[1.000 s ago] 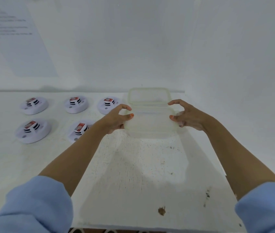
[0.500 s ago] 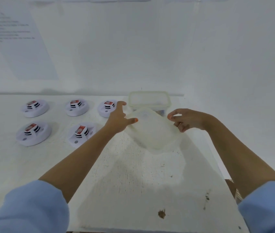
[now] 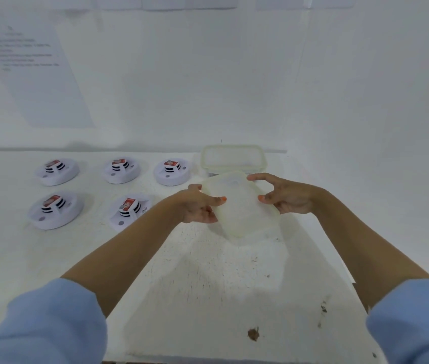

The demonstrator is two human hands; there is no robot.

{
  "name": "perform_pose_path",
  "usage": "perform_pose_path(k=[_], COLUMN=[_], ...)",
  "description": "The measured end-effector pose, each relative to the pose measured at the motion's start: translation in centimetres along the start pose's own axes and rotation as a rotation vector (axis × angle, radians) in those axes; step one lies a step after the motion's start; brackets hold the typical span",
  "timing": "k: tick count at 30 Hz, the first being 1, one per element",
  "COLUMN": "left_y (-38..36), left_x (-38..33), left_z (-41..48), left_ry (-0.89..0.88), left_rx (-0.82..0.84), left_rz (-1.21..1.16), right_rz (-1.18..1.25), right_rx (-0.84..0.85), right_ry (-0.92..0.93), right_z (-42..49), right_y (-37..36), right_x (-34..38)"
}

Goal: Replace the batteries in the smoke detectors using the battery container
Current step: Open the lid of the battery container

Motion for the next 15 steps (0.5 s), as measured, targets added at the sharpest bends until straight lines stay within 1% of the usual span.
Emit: perform_pose_path(k=[3, 15], left_y=[-0.3, -0.4], left_x=[0.3, 0.9], left_z=[0.0, 0.3], left_ry=[0.024, 0.009], left_rx=[-0.016, -0.041], left_rz=[-0.05, -0.099], right_rz=[0.053, 0.072], right_rx=[-0.009, -0.1], right_ry=[0.014, 0.033], right_z=[0.2, 0.7], right_y=[0.0, 0.4], right_x=[-0.6, -1.5])
Point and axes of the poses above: each hand's wrist, its own z-axis towards the middle knuckle, its own y-axis out of the back of the hand, x = y × z, the point moved 4 cm from there along z, towards the middle knuckle, and after that the axes turned 4 degrees about y, right-handed, at the moved point
